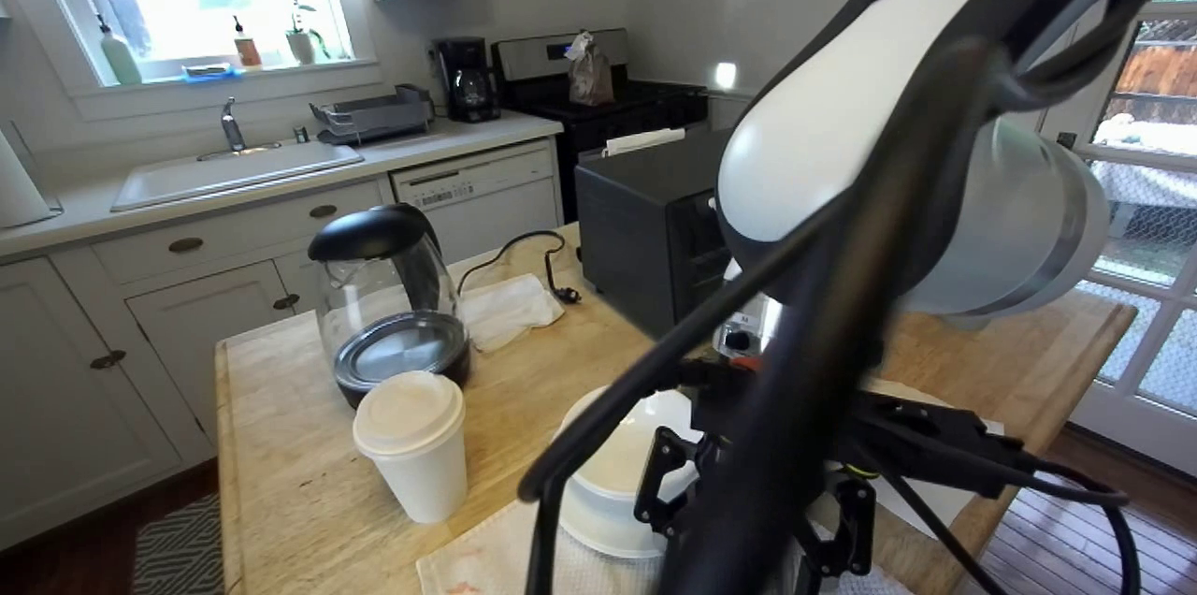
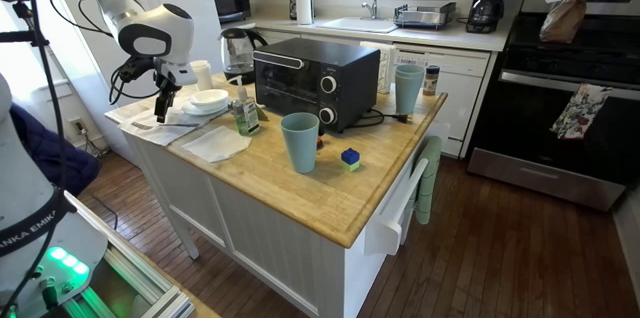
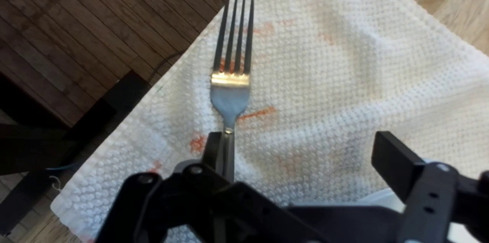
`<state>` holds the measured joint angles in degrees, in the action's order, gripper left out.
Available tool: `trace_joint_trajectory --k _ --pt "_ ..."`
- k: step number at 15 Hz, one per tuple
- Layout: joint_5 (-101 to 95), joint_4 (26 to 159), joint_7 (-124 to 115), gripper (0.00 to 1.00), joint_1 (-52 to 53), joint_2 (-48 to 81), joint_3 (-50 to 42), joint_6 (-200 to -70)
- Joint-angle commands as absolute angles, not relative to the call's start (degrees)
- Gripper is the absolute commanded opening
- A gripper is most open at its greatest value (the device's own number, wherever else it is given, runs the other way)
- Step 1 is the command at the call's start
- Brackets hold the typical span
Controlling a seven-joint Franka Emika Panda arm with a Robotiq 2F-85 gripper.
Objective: Put the fork into the cup
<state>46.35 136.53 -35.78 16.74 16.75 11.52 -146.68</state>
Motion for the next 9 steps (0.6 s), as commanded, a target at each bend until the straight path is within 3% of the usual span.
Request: trace_joint_trajectory --k 1,6,9 --pt "42.03 137.09 -38.48 0.92 16.93 15.22 10.83 -143.72" --pt "39.77 136.77 -39.01 0.73 16.69 15.74 10.78 -142.19" --pt "38.53 136.68 -39.73 0.79 16.69 16.06 10.60 -141.34"
